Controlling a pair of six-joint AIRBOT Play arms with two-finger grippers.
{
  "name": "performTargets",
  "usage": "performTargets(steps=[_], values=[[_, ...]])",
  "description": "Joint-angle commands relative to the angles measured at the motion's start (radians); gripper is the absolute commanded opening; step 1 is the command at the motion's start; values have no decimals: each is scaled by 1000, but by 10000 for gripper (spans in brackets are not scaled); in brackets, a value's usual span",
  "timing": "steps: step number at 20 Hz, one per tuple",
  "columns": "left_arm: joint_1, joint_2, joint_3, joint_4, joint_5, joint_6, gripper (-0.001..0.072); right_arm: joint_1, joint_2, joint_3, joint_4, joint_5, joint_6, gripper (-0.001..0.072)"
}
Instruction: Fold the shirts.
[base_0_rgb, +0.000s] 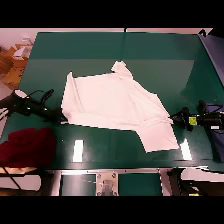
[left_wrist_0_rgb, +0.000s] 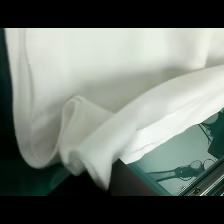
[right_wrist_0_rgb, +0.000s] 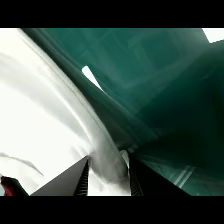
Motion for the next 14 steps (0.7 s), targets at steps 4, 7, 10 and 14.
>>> performTargets(steps=[4, 7, 10, 14], values=[[-5, -10, 42, -7, 10, 11, 21, 36, -1, 0, 41, 16, -37, 218], [-5, -2, 70, -19, -40, 9, 21, 103, -1, 6, 132, 64, -108, 15], [-5, 99, 161, -40, -111, -43, 21, 109, 26, 83, 283, 212, -127, 14], [-5, 372, 396, -171, -109, -67, 21, 106, 196, 290, 577, 286, -112, 15]])
